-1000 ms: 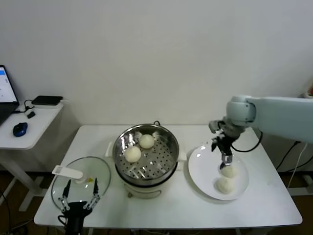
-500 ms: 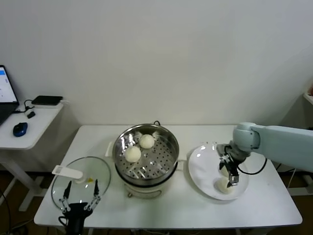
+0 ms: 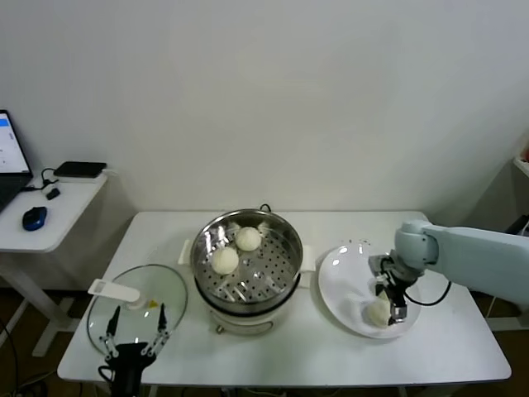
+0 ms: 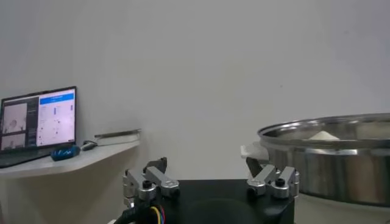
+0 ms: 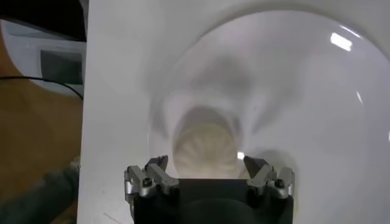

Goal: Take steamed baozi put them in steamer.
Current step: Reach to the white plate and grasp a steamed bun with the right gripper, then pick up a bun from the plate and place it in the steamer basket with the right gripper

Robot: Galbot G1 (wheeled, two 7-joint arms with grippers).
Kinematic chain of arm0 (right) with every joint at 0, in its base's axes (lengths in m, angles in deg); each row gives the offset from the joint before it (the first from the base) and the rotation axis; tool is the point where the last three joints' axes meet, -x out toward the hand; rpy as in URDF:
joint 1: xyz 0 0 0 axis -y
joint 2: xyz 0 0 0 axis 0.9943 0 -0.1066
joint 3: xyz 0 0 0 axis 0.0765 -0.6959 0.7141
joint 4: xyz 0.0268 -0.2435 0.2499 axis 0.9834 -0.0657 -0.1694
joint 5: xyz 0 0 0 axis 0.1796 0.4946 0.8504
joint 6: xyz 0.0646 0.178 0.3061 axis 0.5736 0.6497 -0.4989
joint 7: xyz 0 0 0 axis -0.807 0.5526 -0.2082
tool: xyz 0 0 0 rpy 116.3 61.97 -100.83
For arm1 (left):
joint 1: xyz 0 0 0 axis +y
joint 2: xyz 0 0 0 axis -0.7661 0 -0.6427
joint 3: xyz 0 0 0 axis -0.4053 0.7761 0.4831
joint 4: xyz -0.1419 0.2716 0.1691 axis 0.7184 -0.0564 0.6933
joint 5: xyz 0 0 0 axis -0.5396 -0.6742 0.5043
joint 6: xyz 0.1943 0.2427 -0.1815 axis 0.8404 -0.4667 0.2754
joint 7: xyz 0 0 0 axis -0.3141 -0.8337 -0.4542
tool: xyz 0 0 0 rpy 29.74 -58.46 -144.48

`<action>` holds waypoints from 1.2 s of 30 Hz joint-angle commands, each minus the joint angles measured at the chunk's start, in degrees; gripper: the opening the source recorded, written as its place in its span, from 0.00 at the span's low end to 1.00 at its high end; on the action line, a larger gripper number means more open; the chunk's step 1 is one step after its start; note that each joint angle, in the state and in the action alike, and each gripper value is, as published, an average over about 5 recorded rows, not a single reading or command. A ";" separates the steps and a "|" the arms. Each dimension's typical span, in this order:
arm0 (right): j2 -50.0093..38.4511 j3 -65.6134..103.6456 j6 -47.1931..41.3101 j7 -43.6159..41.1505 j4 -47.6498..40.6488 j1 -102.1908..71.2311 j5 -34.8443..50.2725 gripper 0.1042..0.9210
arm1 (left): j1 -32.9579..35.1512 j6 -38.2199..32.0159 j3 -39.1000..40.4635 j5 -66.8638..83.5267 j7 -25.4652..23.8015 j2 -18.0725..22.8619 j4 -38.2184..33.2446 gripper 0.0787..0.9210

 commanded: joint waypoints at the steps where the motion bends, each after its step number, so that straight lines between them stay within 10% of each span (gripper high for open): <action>1: -0.07 1.10 -0.21 0.13 -0.88 -1.72 -0.93 0.85 | -0.16 0.11 -0.03 -0.04 0.03 2.80 0.07 0.88; 10: 0.29 0.42 -0.73 -0.13 0.14 0.01 0.22 0.65 | -0.21 0.26 -0.34 0.04 -0.02 2.80 -0.29 0.88; 36: 13.17 -6.12 19.67 -6.08 17.25 42.86 11.59 0.61 | -0.22 -0.12 0.10 -0.34 -0.04 2.80 0.07 0.88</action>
